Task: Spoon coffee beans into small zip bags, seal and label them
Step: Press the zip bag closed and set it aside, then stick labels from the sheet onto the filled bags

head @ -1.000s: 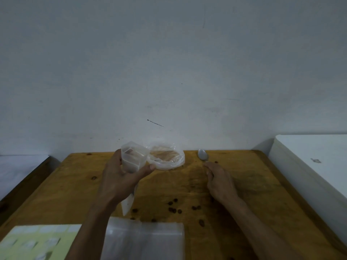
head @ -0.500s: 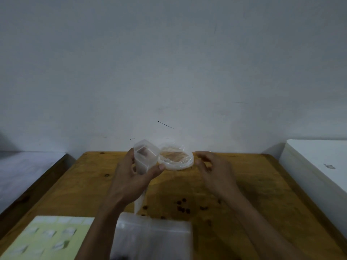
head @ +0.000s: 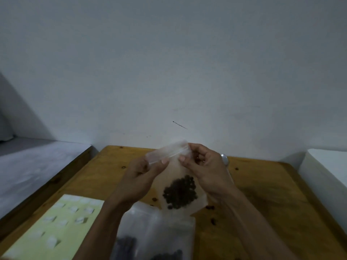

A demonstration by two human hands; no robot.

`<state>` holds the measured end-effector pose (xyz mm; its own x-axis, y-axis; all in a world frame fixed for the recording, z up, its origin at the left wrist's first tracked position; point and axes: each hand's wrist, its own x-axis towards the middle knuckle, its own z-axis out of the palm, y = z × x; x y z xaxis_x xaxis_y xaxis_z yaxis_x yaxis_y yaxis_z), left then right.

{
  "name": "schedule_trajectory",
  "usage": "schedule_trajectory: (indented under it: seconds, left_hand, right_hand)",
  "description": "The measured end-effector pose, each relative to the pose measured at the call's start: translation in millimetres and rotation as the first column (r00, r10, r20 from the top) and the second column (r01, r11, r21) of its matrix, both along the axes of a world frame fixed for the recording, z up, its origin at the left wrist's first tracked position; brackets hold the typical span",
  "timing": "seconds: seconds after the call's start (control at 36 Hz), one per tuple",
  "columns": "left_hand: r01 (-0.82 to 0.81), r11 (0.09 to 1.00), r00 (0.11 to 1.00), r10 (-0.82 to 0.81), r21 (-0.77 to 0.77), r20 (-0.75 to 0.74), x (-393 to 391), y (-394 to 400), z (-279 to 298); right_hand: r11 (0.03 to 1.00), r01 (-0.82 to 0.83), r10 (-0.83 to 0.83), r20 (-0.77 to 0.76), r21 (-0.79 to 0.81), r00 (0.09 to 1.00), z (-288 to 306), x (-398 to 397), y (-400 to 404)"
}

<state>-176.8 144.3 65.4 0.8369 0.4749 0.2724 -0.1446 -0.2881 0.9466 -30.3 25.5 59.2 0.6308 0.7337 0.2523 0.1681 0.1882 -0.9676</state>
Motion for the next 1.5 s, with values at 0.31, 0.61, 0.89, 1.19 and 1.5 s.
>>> schedule_trajectory:
  seconds: [0.31, 0.61, 0.89, 1.19, 1.5]
  left_hand:
    - [-0.259, 0.965, 0.966, 0.259, 0.024, 0.029, -21, -21, -3]
    - [-0.568, 0.818, 0.823, 0.567, 0.089, 0.040, -93, -30, -4]
    - [-0.664, 0.738, 0.714, 0.674, -0.119, 0.190, -169, -8, -4]
    - [-0.614, 0.661, 0.689, 0.715, -0.432, 0.116, -217, 40, -28]
    - [-0.726, 0.409, 0.439, 0.894, -0.553, 0.085, -259, 86, -42]
  right_hand:
    - [0.978, -0.207, 0.208, 0.026, -0.028, 0.978, 0, -6, -6]
    - [0.897, -0.441, 0.441, 0.006, -0.014, 0.897, 0, -71, 25]
    - [0.861, -0.509, 0.503, -0.124, -0.016, 0.855, 5, -127, 66]
    - [0.840, -0.525, 0.511, -0.124, -0.135, 0.850, 0, -183, 132]
    - [0.773, 0.016, 0.347, 0.443, -0.634, 0.827, -67, -177, 194]
